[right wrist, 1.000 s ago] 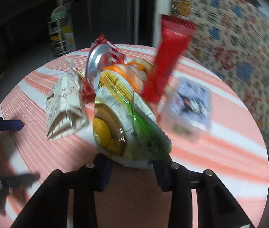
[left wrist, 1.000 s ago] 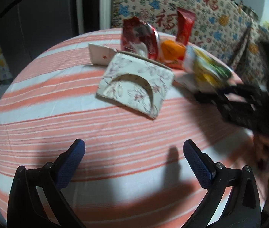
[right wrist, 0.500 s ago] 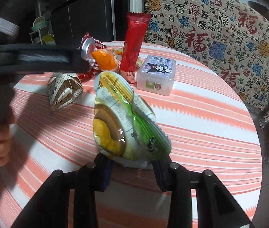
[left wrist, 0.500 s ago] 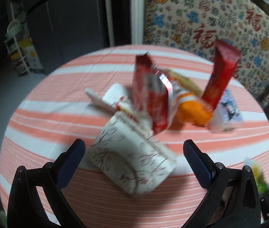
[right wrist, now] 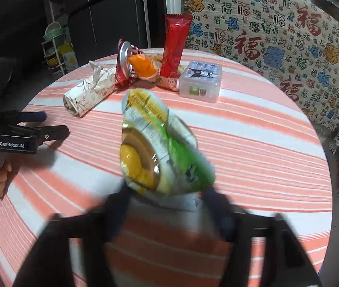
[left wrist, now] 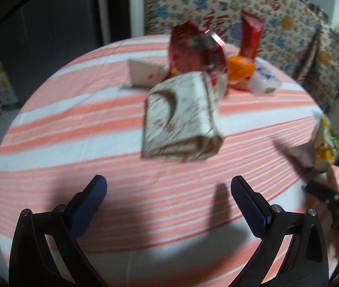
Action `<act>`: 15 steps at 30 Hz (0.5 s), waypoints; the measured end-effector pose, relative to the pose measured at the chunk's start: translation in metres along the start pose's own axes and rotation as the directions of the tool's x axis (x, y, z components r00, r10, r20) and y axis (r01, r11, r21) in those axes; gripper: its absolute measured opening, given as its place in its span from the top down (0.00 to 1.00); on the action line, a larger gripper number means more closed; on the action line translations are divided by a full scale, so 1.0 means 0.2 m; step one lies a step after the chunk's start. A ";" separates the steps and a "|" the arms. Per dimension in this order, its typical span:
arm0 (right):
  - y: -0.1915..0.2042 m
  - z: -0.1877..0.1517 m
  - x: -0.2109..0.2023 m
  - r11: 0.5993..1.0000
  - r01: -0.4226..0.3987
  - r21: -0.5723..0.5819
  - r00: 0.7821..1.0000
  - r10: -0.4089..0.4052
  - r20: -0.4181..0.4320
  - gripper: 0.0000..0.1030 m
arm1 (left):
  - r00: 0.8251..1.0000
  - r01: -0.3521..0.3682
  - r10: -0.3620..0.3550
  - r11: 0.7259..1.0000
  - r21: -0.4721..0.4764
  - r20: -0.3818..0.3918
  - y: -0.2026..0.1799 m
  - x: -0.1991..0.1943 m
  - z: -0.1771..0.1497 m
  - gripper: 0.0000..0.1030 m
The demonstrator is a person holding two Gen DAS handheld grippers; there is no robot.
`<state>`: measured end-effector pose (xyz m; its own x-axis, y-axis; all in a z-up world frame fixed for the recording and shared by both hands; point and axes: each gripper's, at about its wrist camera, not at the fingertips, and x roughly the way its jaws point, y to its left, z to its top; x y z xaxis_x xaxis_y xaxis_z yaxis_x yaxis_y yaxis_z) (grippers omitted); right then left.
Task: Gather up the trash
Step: 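Grasp the green-and-yellow snack wrapper with the right tool and lift it, then grasp the floral paper tissue box with the left tool while the right tool holds the wrapper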
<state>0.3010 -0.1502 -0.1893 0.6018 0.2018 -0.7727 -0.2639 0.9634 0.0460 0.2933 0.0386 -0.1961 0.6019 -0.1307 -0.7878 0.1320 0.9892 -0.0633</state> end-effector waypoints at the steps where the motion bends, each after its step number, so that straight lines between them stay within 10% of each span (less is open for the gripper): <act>1: 0.00 0.00 0.00 1.000 0.003 -0.006 1.000 -0.003 -0.005 0.24 | 1.000 0.014 -0.014 1.000 0.011 0.017 -0.01 0.00 0.02 0.00; 12: 0.01 0.12 -0.08 0.990 -0.008 -0.141 0.998 0.015 0.053 0.24 | 0.998 -0.038 0.029 0.984 0.171 0.057 -0.17 0.08 0.16 0.02; 15: -0.01 0.16 -0.04 0.990 -0.031 -0.139 0.998 0.037 0.040 0.27 | 0.997 -0.049 0.038 0.981 0.186 0.062 -0.16 0.06 0.17 0.28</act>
<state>0.3211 -0.1480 -0.1618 0.6215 0.2443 -0.7444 -0.3849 0.9228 -0.0185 0.3229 0.0041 -0.1818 0.6541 -0.0965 -0.7502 0.2466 0.9648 0.0909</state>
